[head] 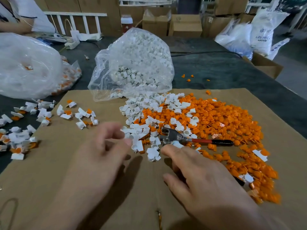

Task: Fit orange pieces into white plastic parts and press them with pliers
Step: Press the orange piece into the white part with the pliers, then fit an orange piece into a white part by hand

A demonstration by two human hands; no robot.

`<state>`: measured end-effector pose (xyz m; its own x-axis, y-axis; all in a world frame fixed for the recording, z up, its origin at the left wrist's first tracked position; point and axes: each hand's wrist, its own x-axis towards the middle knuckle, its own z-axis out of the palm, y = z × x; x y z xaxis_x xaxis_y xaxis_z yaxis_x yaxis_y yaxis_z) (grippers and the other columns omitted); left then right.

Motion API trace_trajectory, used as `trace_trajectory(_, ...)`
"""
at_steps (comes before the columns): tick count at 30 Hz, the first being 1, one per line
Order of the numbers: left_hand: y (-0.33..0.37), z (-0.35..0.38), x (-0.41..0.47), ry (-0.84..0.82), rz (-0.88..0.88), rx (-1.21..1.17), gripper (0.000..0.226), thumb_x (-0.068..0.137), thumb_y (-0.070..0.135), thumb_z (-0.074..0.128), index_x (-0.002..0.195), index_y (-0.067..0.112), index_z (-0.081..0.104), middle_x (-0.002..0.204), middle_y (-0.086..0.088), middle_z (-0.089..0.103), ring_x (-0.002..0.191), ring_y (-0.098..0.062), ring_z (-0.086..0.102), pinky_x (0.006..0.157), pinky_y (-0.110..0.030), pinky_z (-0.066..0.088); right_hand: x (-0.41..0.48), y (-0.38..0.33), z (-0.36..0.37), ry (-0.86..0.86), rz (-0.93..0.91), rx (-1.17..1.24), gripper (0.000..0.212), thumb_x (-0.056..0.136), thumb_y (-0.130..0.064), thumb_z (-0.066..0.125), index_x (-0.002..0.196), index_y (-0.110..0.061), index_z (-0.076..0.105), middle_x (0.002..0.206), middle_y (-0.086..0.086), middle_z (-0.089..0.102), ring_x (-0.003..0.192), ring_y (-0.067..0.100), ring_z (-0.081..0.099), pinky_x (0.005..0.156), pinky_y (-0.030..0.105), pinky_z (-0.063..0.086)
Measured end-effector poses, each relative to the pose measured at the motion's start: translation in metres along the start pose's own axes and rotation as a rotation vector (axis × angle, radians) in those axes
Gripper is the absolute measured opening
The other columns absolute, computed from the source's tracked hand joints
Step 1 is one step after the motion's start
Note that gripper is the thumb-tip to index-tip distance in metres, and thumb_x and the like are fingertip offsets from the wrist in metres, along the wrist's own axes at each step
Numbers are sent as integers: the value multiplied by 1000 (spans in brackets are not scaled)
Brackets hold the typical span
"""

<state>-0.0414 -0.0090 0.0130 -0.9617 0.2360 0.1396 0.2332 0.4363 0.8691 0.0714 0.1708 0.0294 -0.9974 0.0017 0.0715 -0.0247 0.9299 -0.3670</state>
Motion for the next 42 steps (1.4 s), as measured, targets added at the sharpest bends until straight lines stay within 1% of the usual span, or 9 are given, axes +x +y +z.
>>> trace_trajectory(3, -3, 13, -14, -190, 273, 422, 45, 82, 57, 59, 126, 45, 57, 116, 15, 55, 97, -8, 56, 84, -34, 49, 1, 1, 2, -8, 7, -24, 53, 97, -55, 37, 136, -49, 1, 126, -22, 35, 107, 5, 45, 88, 27, 41)
trace_trajectory(5, -5, 15, -13, -196, 343, 499, 51, 80, 48, 68, 130, 36, 61, 116, 8, 57, 96, -16, 57, 81, -37, 51, 2, 1, 4, -9, 13, -37, 54, 97, -56, 37, 138, -47, 2, 132, -22, 34, 110, 5, 44, 89, 26, 39)
trace_trajectory(8, -9, 18, -11, -178, 459, 559, 42, 74, 37, 79, 114, 30, 70, 104, 6, 58, 89, -19, 59, 71, -31, 49, 2, 1, 5, -18, 11, -55, 53, 97, -56, 36, 139, -45, 6, 136, -21, 33, 113, 6, 44, 89, 26, 40)
trace_trajectory(11, -9, 17, -12, -213, 479, 512, 36, 70, 30, 85, 101, 33, 66, 99, 9, 55, 84, -15, 57, 66, -26, 46, 3, 1, 5, -27, 15, -61, 46, 97, -55, 37, 135, -45, 13, 130, -19, 38, 109, 9, 47, 90, 30, 44)
trace_trajectory(17, -8, 20, -13, -221, 553, 540, 42, 70, 29, 87, 108, 33, 67, 98, 7, 55, 84, -16, 59, 60, -31, 52, 4, 2, 5, -51, -1, -81, 34, 98, -54, 36, 129, -42, 32, 106, -17, 38, 94, 8, 44, 78, 28, 40)
trace_trajectory(24, -2, 21, -14, -273, 537, 488, 15, 77, 32, 75, 86, 32, 63, 94, 12, 52, 79, -8, 55, 59, -22, 46, 1, 4, 7, -22, -14, -79, 28, 97, -54, 36, 122, -39, 36, 100, -15, 38, 90, 10, 45, 75, 30, 41)
trace_trajectory(28, -1, 22, -14, -231, 502, 422, 22, 77, 29, 78, 81, 33, 57, 93, 17, 52, 80, -5, 55, 61, -23, 46, 1, 5, 7, -6, -12, -44, 29, 97, -54, 36, 123, -41, 35, 101, -16, 38, 90, 9, 44, 76, 29, 41)
trace_trajectory(35, 7, 17, -11, -95, 201, 195, 9, 81, 36, 72, 80, 32, 64, 83, 15, 64, 88, 8, 55, 69, -4, 38, 1, 8, 6, 43, -14, 15, 29, 97, -52, 39, 124, -42, 37, 106, -19, 42, 94, 7, 46, 79, 27, 43)
trace_trajectory(42, 9, 15, -9, -90, -23, -25, 15, 81, 40, 70, 91, 50, 63, 81, 18, 74, 74, 0, 68, 66, -26, 47, 1, 11, 7, 94, -10, 76, 25, 97, -50, 42, 120, -41, 43, 99, -24, 38, 91, 1, 42, 76, 18, 37)
